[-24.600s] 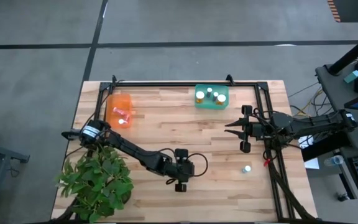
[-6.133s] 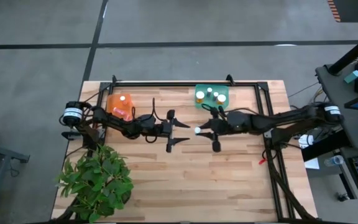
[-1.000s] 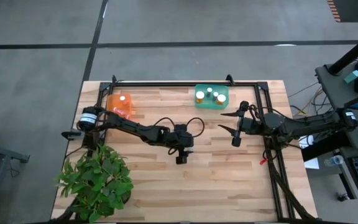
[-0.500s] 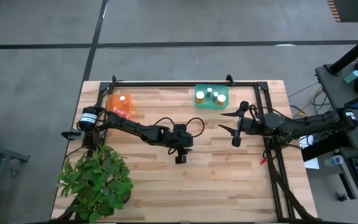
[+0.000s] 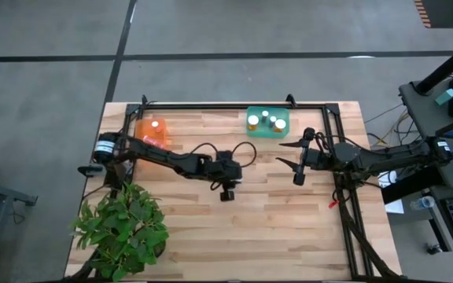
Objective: Pick and place medicine bottles into bin by pill shape (circle, oval)
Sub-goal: Put the blue tablet bottle into the orange bin
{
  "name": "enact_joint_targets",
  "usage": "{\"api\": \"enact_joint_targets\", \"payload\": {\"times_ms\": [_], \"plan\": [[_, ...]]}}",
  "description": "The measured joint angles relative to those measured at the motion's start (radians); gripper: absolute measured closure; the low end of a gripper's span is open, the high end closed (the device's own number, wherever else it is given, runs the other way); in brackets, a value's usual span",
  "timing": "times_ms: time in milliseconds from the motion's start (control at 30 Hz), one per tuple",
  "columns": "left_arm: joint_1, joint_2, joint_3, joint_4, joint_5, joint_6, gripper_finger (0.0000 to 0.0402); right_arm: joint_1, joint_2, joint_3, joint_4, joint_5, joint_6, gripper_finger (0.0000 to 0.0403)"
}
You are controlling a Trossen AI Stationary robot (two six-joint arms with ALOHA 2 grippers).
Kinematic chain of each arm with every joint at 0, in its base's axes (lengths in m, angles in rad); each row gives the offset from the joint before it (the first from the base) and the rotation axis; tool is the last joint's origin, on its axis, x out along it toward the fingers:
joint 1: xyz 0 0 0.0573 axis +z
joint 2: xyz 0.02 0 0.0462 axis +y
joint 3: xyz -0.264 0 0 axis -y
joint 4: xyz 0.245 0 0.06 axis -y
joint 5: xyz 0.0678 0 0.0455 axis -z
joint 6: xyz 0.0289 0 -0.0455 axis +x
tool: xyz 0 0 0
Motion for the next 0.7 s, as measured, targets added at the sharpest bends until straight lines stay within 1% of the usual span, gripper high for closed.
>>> {"api": "enact_joint_targets", "payload": {"times_ms": [133,267,367,467,533,700], "plan": [[0.030,-0.062,0.000,-0.144,-0.085,-0.030,0.0298,0.000,0.000,0.000,-0.001,0.000,0.000,0.0200],[0.071,-0.140,-0.010,-0.286,-0.163,-0.094,0.0298,0.000,0.000,0.000,-0.002,0.000,0.000,0.0200],[0.103,-0.200,-0.011,-0.395,-0.241,-0.148,0.0297,0.000,0.000,0.000,-0.003,0.000,0.000,0.0200],[0.133,-0.259,-0.017,-0.461,-0.330,-0.186,0.0297,0.000,0.000,0.000,-0.003,0.000,0.000,0.0200],[0.154,-0.301,-0.029,-0.476,-0.380,-0.217,0.0297,0.000,0.000,0.000,-0.004,0.000,0.000,0.0200],[0.212,-0.438,-0.131,-0.497,-0.450,-0.332,0.0297,0.000,0.000,0.000,-0.006,0.000,0.000,0.0200]]}}
